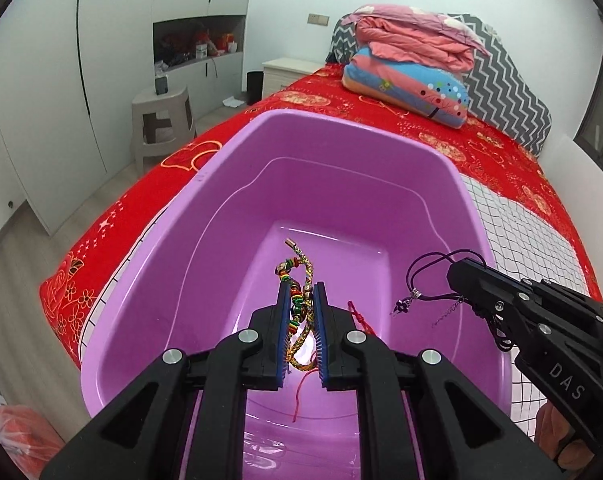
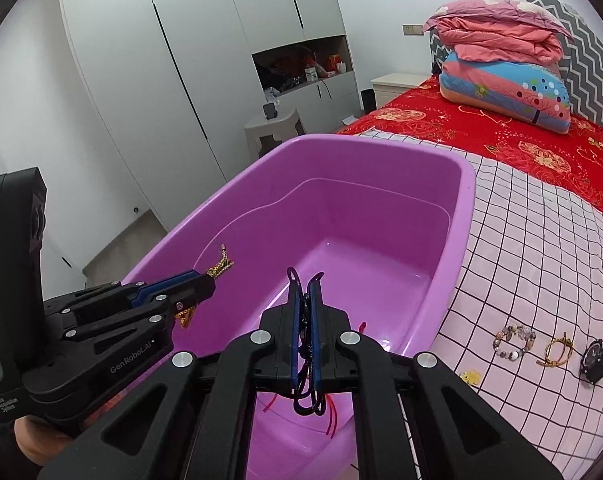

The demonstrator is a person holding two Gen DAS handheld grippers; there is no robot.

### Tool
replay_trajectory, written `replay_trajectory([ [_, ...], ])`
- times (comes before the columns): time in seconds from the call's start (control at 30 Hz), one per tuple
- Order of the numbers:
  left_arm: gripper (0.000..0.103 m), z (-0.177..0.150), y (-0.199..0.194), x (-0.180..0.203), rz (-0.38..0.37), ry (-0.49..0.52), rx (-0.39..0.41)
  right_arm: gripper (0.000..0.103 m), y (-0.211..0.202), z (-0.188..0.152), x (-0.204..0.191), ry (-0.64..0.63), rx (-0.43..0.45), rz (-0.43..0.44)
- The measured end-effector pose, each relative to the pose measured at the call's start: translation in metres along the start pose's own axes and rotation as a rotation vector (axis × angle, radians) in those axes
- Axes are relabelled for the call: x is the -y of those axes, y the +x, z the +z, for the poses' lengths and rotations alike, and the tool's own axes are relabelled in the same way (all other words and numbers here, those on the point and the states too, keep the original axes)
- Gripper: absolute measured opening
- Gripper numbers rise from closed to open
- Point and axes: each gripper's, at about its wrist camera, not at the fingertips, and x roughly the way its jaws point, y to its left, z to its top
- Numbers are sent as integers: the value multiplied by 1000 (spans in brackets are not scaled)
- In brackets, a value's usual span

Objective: Organize jewelry
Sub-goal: 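Carry both held pieces over the purple tub and open both tools, then move both tools back over the remaining jewelry on the bed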

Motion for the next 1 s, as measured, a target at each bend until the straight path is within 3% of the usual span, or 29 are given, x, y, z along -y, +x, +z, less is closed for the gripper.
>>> replay_trajectory([
  [0.17, 13, 2, 3, -2, 19, -4, -10, 5, 9, 1, 3, 1, -18, -10],
  [0.23, 27, 3, 4, -1, 34, -7, -17, 7, 10, 0, 4, 0, -24, -29],
  [0.27, 47, 2, 3, -2, 44, -7, -16, 13, 9, -1, 5, 2, -21, -37],
  [0.3, 58, 2, 1, -2, 56, -8, -8, 25, 8, -1, 7, 4, -19, -46],
  [0.33, 76, 1, -3, -2, 69, -12, 12, 32, 6, -2, 8, 4, -10, -53],
  [0.37, 80, 1, -7, -2, 78, -15, 29, 38, 3, -3, 10, 4, 1, -59],
  [0.5, 87, 2, -15, -5, 100, -21, 42, 38, -5, -4, 17, 11, 19, -64],
  [1.0, 88, -4, -27, 4, 110, -34, 34, 44, -27, -10, 32, 53, 43, -46],
])
